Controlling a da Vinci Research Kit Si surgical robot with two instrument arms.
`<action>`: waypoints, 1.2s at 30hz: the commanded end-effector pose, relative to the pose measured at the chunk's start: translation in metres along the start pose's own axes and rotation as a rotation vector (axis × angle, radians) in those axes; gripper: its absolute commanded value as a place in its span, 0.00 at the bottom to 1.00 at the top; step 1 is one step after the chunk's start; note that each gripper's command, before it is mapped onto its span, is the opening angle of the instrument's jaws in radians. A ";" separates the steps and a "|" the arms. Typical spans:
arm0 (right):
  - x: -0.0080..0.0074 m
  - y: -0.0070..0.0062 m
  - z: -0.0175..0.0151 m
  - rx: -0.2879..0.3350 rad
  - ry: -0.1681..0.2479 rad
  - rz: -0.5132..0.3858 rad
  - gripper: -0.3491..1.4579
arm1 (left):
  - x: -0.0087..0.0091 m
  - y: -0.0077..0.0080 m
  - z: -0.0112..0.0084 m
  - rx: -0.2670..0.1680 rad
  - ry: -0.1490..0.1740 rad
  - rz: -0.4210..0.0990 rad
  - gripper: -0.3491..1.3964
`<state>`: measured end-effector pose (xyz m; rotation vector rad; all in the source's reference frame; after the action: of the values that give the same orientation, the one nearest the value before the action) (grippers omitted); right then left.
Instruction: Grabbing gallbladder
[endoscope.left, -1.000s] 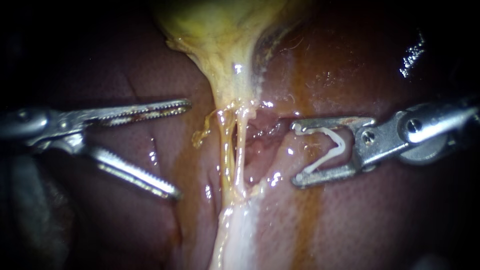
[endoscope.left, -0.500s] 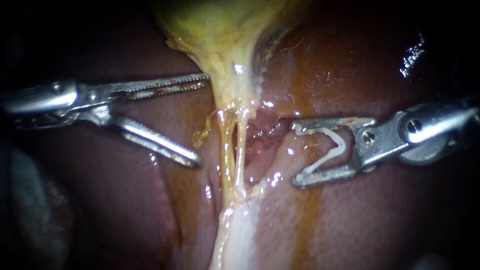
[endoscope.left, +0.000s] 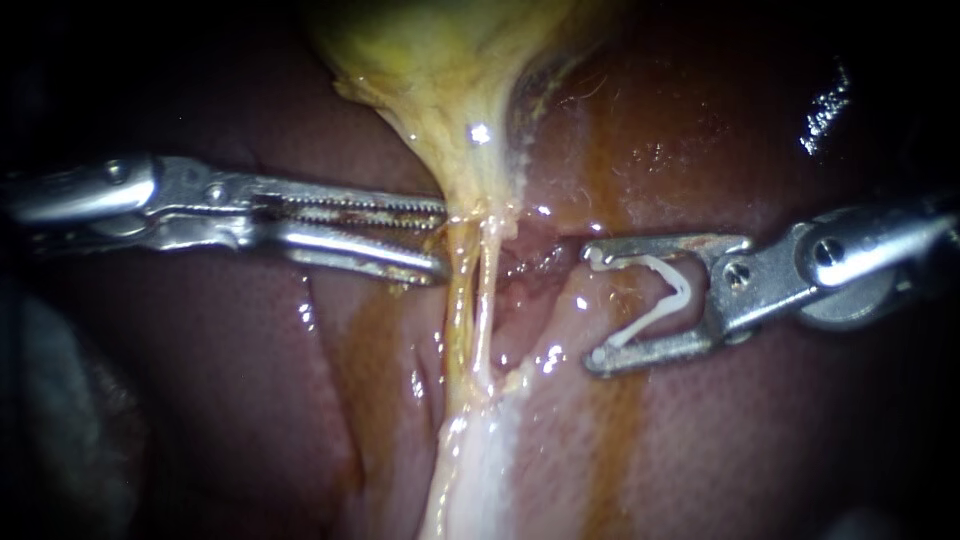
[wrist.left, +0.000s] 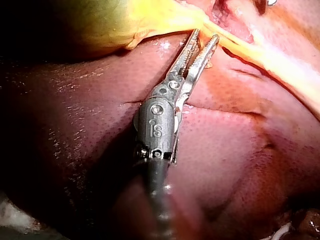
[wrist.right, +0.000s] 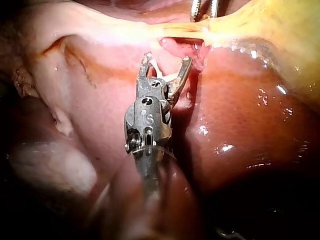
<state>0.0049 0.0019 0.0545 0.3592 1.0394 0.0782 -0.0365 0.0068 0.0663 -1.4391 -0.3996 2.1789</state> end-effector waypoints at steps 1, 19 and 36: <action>0.0000 0.0000 0.0000 0.000 0.000 0.000 0.47 | 0.0001 0.0000 -0.0001 0.000 0.001 0.000 0.21; 0.0000 0.0000 0.0000 0.000 0.000 0.000 0.47 | 0.0027 0.0004 -0.0037 -0.021 -0.045 -0.061 0.00; 0.0000 0.0000 0.0000 0.000 0.000 0.000 0.47 | 0.0073 -0.0008 -0.0093 0.005 -0.046 -0.117 0.00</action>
<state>0.0049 0.0019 0.0545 0.3590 1.0393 0.0783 -0.0301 0.0113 0.0572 -1.3298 -0.4832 2.1210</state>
